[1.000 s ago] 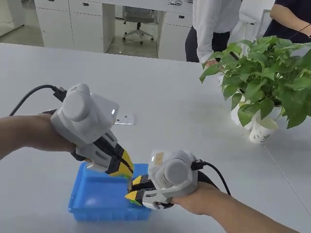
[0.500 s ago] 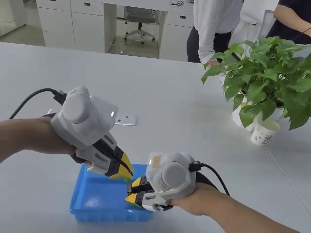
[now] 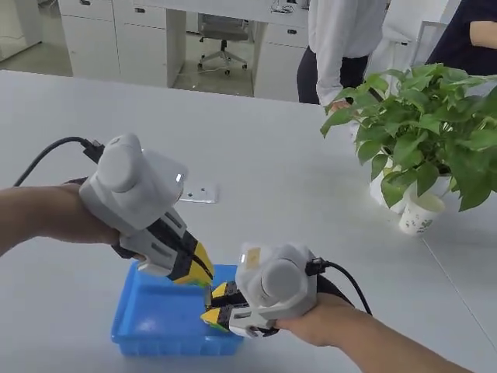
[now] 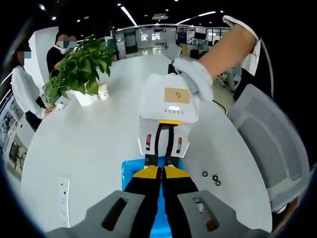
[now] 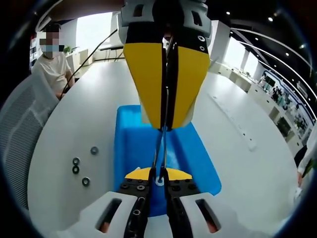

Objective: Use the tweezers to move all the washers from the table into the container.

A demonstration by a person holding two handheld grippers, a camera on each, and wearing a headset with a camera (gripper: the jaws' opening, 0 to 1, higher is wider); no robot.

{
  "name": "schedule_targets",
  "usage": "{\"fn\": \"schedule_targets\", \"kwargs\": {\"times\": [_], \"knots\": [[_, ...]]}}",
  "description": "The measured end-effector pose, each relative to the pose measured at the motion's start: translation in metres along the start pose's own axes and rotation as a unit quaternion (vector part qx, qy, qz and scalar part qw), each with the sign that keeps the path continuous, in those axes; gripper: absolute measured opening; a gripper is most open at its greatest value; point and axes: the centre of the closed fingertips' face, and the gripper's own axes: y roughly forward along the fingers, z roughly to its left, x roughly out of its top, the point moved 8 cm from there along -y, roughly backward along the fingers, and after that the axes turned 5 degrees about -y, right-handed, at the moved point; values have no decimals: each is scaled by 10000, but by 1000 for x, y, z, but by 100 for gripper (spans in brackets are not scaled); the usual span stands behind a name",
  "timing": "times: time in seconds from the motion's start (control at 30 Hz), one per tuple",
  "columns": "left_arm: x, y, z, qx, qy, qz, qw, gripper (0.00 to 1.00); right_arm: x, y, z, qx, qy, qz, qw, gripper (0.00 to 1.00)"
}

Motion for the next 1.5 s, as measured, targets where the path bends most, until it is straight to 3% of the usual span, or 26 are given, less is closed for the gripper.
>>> {"fn": "schedule_targets", "kwargs": {"times": [0.43,0.93,1.5], "knots": [[12,-16,-9,72,48,-35,10000,5,16,-14,4,-130,-32,-119,9998,11],[26,-30,-29,123,135,-34,9998,5,31,-31,17,-260,-171,-163,9994,11],[31,-42,-57,40,243,146,9996,5,44,-42,45,-330,-285,-226,9988,12]]}}
